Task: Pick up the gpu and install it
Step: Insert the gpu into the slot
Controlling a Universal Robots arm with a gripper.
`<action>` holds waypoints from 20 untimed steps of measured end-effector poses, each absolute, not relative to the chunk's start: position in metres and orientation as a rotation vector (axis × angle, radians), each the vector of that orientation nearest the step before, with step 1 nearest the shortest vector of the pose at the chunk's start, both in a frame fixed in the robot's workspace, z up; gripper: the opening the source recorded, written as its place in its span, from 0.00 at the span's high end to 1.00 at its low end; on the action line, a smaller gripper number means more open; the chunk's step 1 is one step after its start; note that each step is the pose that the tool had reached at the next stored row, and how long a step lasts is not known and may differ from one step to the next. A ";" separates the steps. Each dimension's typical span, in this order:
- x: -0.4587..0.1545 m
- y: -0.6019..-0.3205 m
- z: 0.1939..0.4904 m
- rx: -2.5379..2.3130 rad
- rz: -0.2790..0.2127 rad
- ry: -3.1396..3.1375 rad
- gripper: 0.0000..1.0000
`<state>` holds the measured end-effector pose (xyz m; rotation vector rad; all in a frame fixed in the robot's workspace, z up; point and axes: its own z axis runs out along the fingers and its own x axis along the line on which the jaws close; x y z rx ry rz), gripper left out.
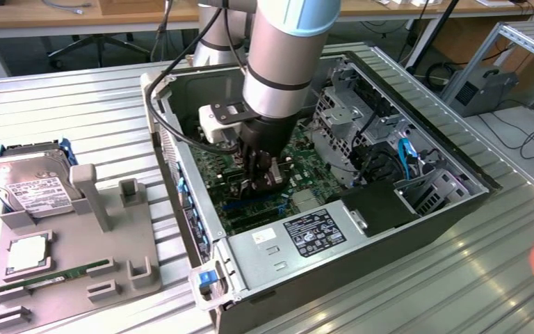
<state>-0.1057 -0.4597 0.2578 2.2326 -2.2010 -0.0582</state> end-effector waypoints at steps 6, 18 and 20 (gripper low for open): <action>-0.106 -0.460 0.254 2.233 -0.058 -2.201 0.74; -0.106 -0.460 0.254 2.233 -0.058 -2.201 0.60; -0.106 -0.460 0.257 2.233 -0.058 -2.201 0.60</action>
